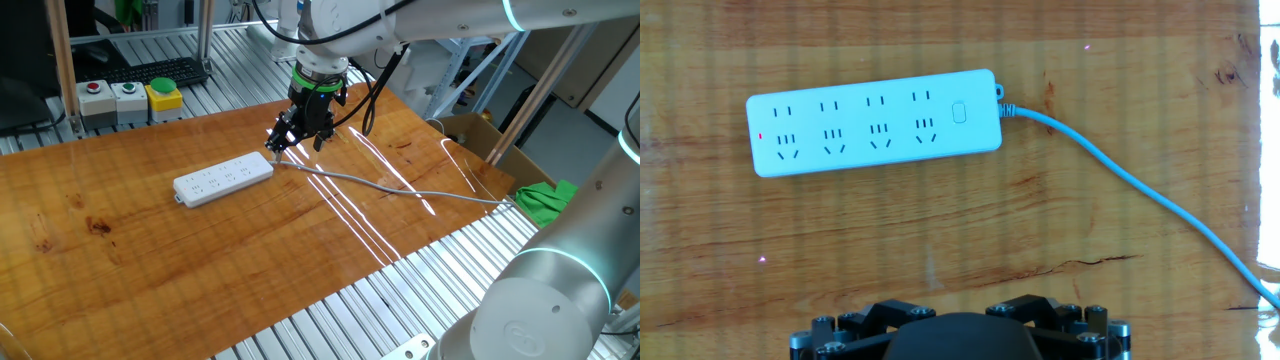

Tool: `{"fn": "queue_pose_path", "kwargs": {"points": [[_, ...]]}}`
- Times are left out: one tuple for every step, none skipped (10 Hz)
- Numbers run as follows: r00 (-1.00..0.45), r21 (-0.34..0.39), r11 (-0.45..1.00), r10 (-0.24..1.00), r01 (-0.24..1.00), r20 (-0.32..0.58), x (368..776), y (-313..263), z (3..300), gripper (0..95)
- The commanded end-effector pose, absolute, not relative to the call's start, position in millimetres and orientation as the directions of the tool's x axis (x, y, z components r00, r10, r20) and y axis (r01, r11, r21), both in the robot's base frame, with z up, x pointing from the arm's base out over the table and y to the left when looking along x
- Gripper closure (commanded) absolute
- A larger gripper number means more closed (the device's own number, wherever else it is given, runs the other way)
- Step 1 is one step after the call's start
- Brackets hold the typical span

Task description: Turn off the power strip by pressing the button

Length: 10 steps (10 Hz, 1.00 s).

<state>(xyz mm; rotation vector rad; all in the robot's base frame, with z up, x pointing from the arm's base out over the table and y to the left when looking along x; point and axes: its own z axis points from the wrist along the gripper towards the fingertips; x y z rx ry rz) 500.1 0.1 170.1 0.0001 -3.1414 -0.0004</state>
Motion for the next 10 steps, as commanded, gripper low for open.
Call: {"fn": "queue_pose_path", "kwargs": {"points": [[-0.998, 0.043, 0.997, 0.070, 0.070, -0.006, 500.0, 0.0, 169.9, 95.0], [-0.997, 0.043, 0.997, 0.071, 0.070, -0.006, 500.3, 0.5, 168.7, 95.0], [-0.997, 0.043, 0.997, 0.071, 0.071, -0.006, 500.6, 0.8, 168.0, 95.0], [-0.997, 0.043, 0.997, 0.071, 0.071, -0.006, 500.6, 0.9, 167.8, 95.0], [-0.998, 0.043, 0.997, 0.070, 0.069, -0.006, 500.7, 0.9, 167.7, 95.0], [-0.998, 0.043, 0.997, 0.069, 0.068, -0.006, 500.7, 0.9, 167.7, 95.0], [-0.998, 0.043, 0.997, 0.067, 0.067, -0.006, 500.8, 1.0, 167.5, 95.0], [-0.998, 0.043, 0.997, 0.067, 0.067, -0.007, 501.0, 1.2, 166.9, 95.0], [-0.998, 0.040, 0.997, 0.063, 0.063, -0.007, 501.8, 1.6, 165.8, 95.0], [-0.998, 0.039, 0.997, 0.061, 0.061, -0.007, 503.8, 1.7, 164.5, 95.0]]}}
